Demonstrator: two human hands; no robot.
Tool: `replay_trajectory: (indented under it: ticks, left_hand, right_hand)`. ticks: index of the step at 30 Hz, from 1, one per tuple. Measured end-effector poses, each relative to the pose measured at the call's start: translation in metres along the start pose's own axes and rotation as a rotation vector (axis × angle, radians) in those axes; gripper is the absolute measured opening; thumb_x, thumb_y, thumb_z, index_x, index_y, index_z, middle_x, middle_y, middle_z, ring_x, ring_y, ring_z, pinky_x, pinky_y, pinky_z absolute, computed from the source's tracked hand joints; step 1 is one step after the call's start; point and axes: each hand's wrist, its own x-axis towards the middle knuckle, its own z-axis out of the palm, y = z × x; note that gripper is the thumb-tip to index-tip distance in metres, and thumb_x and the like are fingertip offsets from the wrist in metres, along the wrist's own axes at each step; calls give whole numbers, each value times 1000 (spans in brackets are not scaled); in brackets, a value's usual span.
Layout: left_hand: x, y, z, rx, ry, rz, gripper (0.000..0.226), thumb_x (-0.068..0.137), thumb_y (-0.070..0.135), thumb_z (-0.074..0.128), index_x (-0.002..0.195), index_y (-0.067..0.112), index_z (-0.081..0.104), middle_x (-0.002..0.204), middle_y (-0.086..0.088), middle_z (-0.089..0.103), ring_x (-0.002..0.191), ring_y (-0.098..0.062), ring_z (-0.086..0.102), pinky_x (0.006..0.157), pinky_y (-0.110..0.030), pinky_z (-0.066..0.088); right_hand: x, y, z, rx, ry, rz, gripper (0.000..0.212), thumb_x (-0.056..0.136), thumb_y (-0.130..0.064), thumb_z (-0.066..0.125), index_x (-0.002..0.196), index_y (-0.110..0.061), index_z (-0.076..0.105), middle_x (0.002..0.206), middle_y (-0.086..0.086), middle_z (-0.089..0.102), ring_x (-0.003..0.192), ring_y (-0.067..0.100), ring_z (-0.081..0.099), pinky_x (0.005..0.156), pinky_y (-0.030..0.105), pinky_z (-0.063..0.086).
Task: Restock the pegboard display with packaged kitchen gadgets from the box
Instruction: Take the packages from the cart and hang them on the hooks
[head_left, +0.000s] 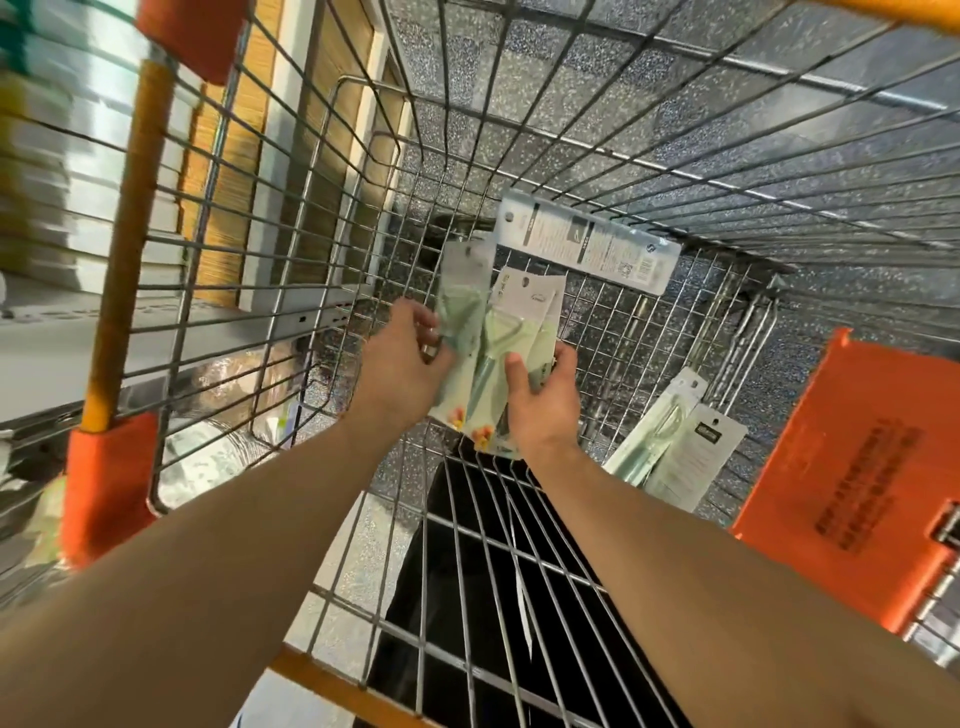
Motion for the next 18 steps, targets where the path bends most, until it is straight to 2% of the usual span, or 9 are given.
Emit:
replay_trajectory:
  ticks: [2, 3, 5, 6, 10, 12, 14, 16, 18]
  left_hand:
    - [2, 1, 5, 16, -77, 11, 30, 96, 12, 73, 117, 20, 53, 107, 7, 63, 90, -7, 67, 58, -12, 55]
    - [3, 1, 7, 8, -101, 13, 29, 96, 11, 73, 117, 20, 55, 108, 6, 65, 94, -11, 68, 68, -19, 59]
    - [3, 1, 14, -14, -133, 5, 28, 95, 12, 74, 115, 23, 58, 108, 6, 66, 98, -14, 69, 87, -37, 63]
    - [3, 2, 16, -10, -133, 1, 28, 95, 13, 75, 113, 26, 59, 108, 7, 67, 99, -14, 69, 91, -41, 62]
    - [7, 2, 20, -14, -141, -18, 25, 96, 16, 75, 116, 23, 61, 109, 8, 67, 102, -12, 67, 91, -32, 59]
    - [8, 3, 18, -52, -179, -50, 21, 98, 15, 72, 116, 21, 63, 108, 8, 67, 101, -13, 67, 91, -33, 60]
    - [9, 4, 15, -75, -182, -69, 13, 101, 15, 67, 111, 22, 65, 107, 6, 68, 101, -14, 68, 95, -39, 61]
    - [8, 5, 11, -76, -169, -90, 11, 103, 17, 64, 113, 20, 65, 106, 5, 69, 102, -17, 68, 97, -41, 60]
    - [6, 12, 8, -81, -95, -108, 18, 104, 22, 63, 121, 16, 64, 110, 4, 68, 104, -18, 68, 96, -38, 58]
  right_hand:
    - [-3, -3, 3, 6, 26, -30, 32, 104, -33, 57, 128, -22, 40, 95, 10, 72, 72, 17, 72, 58, 30, 62]
    - [-3, -4, 4, 0, 38, -49, 35, 104, -35, 56, 132, -21, 41, 96, 11, 72, 74, 19, 73, 60, 33, 63]
    - [-2, -4, 4, -26, 52, -94, 35, 105, -40, 54, 132, -21, 42, 94, 4, 72, 68, 7, 70, 58, 26, 60]
    - [-3, -5, 4, -42, 53, -111, 37, 105, -43, 52, 134, -20, 42, 90, 1, 71, 61, 2, 65, 54, 21, 57]
    - [-8, -5, 3, -81, 5, -140, 39, 102, -46, 57, 128, -22, 41, 77, 1, 66, 50, -1, 61, 45, 16, 49]
    - [-6, -5, 4, -82, 1, -106, 35, 101, -38, 62, 124, -21, 42, 88, 0, 69, 58, 2, 68, 49, 18, 53]
    - [-4, -4, 3, -59, 3, -73, 28, 102, -32, 60, 122, -23, 42, 99, 1, 71, 71, 8, 73, 57, 26, 61]
    - [-5, -6, 3, -77, -2, -88, 22, 104, -29, 58, 118, -26, 41, 98, 1, 71, 76, 13, 74, 59, 32, 63]
    - [-12, -11, 1, -92, -4, -96, 20, 104, -29, 58, 115, -27, 40, 99, -1, 71, 79, 13, 74, 60, 32, 64]
